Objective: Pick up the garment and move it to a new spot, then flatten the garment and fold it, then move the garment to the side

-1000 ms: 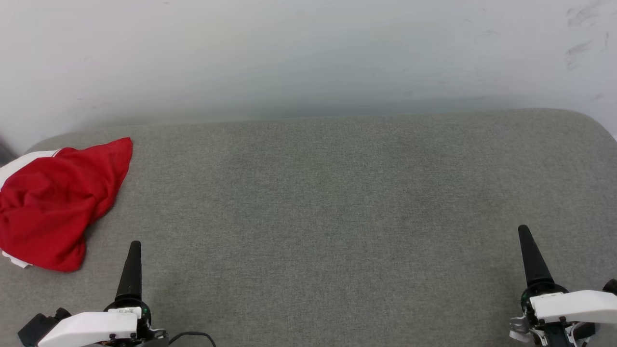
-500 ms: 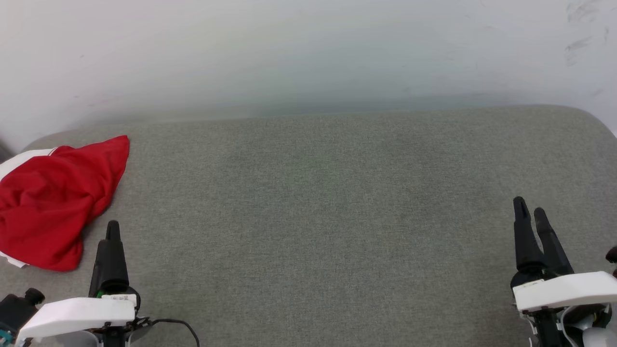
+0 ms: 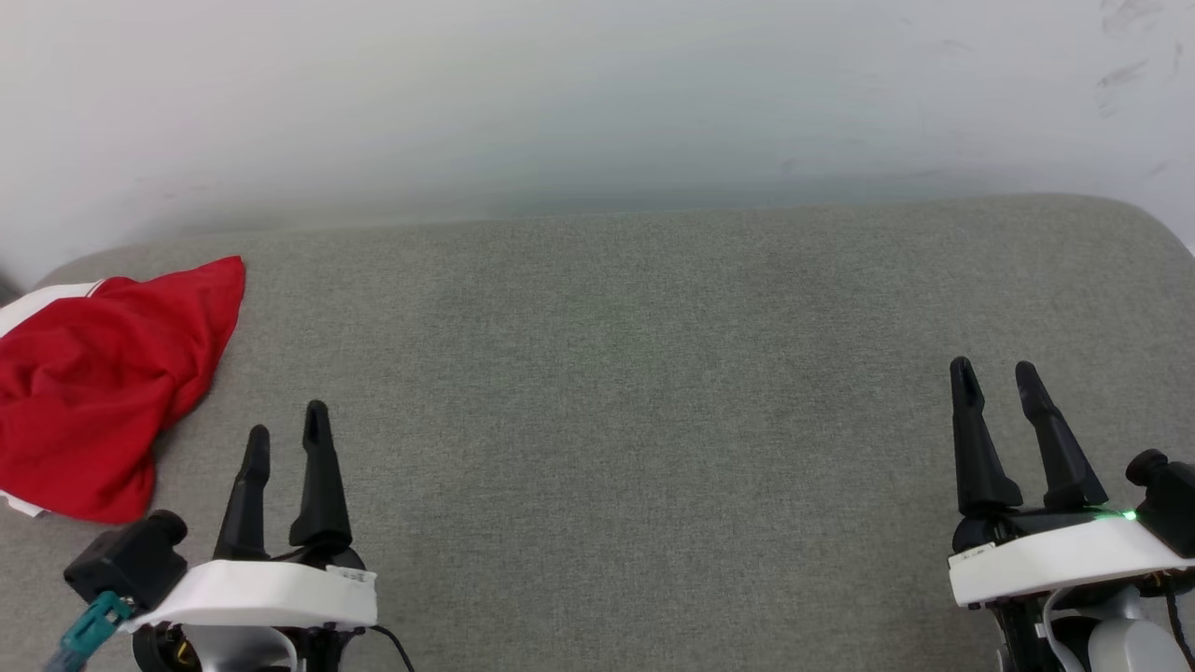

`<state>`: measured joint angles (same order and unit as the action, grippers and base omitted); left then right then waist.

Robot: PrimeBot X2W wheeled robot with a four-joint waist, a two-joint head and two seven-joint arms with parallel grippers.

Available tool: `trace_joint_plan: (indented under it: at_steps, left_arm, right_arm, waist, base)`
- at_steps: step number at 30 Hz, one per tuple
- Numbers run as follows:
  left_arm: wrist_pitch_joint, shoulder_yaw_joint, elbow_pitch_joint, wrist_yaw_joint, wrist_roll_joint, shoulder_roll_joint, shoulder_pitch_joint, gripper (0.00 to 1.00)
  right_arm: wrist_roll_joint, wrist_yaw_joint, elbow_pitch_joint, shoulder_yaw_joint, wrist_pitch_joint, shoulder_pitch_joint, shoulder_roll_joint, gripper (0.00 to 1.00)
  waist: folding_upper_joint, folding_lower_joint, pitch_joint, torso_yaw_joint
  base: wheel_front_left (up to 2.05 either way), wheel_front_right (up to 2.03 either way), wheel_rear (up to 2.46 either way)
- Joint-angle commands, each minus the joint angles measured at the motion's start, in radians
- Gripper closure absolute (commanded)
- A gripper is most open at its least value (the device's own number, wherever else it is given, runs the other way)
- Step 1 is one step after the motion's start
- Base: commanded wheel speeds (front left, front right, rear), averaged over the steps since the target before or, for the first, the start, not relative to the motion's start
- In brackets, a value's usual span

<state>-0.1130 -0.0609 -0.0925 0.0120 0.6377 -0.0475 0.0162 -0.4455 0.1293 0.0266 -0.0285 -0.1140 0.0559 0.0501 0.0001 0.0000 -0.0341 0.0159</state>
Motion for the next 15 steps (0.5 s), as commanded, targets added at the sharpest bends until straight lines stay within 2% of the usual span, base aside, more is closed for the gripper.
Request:
trace_joint_plan:
  at_steps: [1, 3, 5, 7, 8, 9, 12, 15]
  left_arm:
    - [-0.013, 0.032, -0.025, 0.017, -0.069, -0.005, 0.002, 0.00]
    - [-0.019, 0.056, -0.029, 0.040, -0.109, -0.017, 0.005, 0.00]
    - [-0.027, 0.098, -0.036, 0.084, -0.155, -0.037, 0.007, 0.00]
    - [-0.030, 0.114, -0.032, 0.097, -0.166, -0.044, 0.009, 0.00]
    - [-0.035, 0.145, -0.033, 0.121, -0.191, -0.063, 0.007, 0.00]
    - [-0.035, 0.145, -0.033, 0.121, -0.191, -0.063, 0.007, 0.00]
    - [-0.045, 0.207, -0.033, 0.173, -0.234, -0.099, 0.006, 0.00]
    - [-0.053, 0.244, -0.031, 0.205, -0.258, -0.120, 0.004, 0.00]
  right_arm:
    - [0.055, 0.002, 0.025, 0.008, -0.011, 0.011, 0.001, 0.00]
    - [0.086, 0.002, 0.030, 0.013, -0.017, 0.009, 0.001, 0.00]
    - [0.137, 0.002, 0.033, 0.018, -0.025, 0.006, 0.001, 0.00]
    - [0.153, 0.002, 0.033, 0.018, -0.029, 0.006, 0.001, 0.00]
    - [0.184, 0.002, 0.031, 0.019, -0.033, 0.003, 0.001, 0.00]
    - [0.184, 0.002, 0.031, 0.019, -0.033, 0.003, 0.001, 0.00]
    - [0.244, 0.002, 0.017, 0.021, -0.044, -0.001, 0.001, 0.00]
    - [0.287, 0.002, 0.011, 0.023, -0.052, -0.003, 0.001, 0.00]
  waist:
    - [-0.0001, 0.0000, -0.001, 0.001]
    - [-0.0001, 0.0000, -0.001, 0.001]
    - [-0.0001, 0.0000, -0.002, 0.002]
    - [-0.0001, 0.0000, -0.002, 0.003]
    - [-0.0001, 0.0000, -0.002, 0.003]
    - [-0.0001, 0.0000, -0.002, 0.003]
    - [-0.0001, 0.0000, -0.001, 0.003]
    - [-0.0001, 0.0000, 0.001, 0.004]
  base:
    - [0.00, 0.00, 0.00]
    - [0.00, 0.00, 0.00]
    - [0.00, 0.00, 0.00]
    - [0.00, 0.00, 0.00]
    - [0.00, 0.00, 0.00]
    - [0.00, 0.00, 0.00]
    - [0.00, 0.00, 0.00]
    - [0.00, 0.00, 0.00]
